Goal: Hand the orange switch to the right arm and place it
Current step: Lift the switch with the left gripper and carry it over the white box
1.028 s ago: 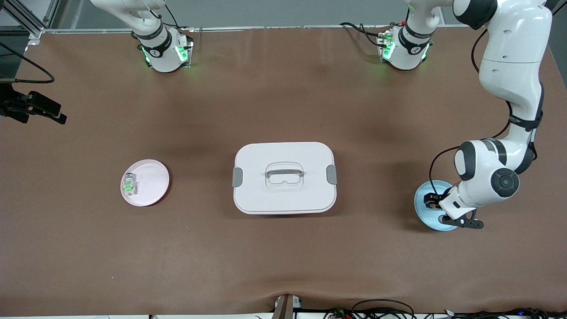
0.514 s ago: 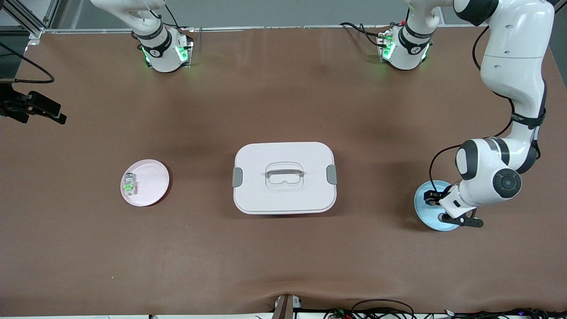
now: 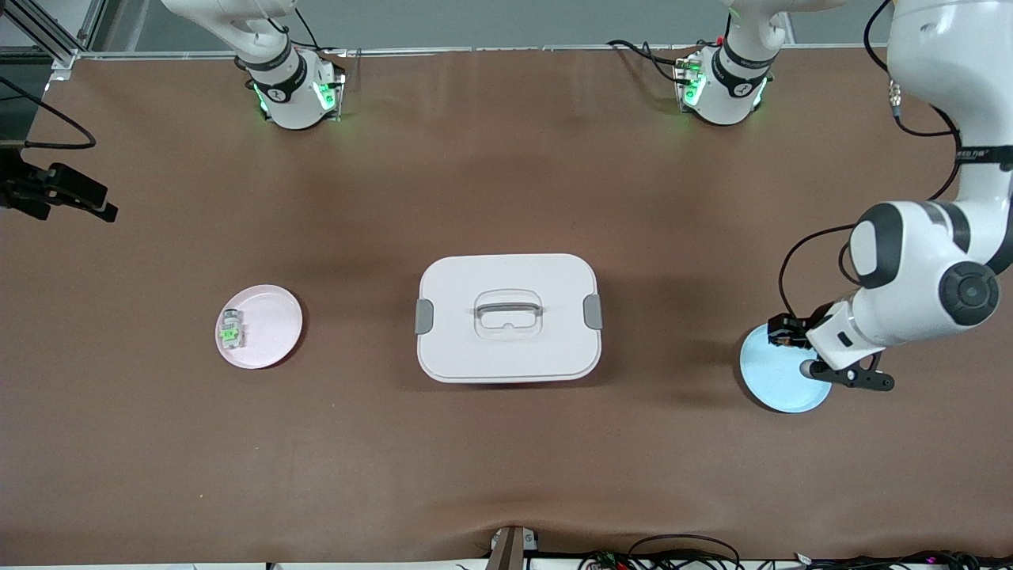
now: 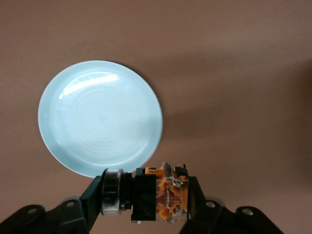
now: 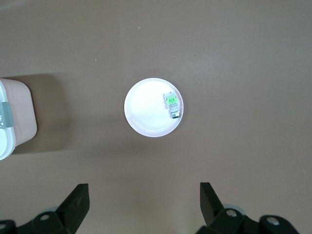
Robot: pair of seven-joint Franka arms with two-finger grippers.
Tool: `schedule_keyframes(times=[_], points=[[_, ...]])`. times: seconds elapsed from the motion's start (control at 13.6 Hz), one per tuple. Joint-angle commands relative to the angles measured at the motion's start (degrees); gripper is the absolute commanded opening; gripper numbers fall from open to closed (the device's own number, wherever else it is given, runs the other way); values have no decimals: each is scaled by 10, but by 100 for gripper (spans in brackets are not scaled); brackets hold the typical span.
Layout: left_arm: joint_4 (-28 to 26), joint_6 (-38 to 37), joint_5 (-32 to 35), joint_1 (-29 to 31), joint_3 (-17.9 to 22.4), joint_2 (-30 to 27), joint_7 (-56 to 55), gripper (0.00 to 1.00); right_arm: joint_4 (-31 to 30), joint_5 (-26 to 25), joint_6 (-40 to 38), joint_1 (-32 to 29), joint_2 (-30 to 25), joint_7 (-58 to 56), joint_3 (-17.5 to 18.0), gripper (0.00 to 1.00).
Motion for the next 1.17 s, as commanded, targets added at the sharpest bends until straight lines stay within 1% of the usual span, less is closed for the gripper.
schedule_keyframes(times=[0.0,0.29,0.51,0.59,0.95,1.1], points=[[5,-54,-34,0,-4,-37,-8,0,-5,-1,0,-1,-11,-7,1,100],[14,-81,-36,2,-49,-72,-129,0,-5,0,0,-3,-10,-7,0,100],[43,-115,-49,2,-90,-79,-236,0,-5,-1,2,-3,-9,-7,-1,100],[54,-120,-58,2,-102,-79,-281,0,1,-8,3,-2,-5,-10,0,100],[94,-119,-101,-4,-156,-71,-441,0,8,-6,-3,-1,-5,-16,1,100],[107,-118,-110,-19,-171,-61,-507,0,8,-8,-8,4,-5,-16,4,100]])
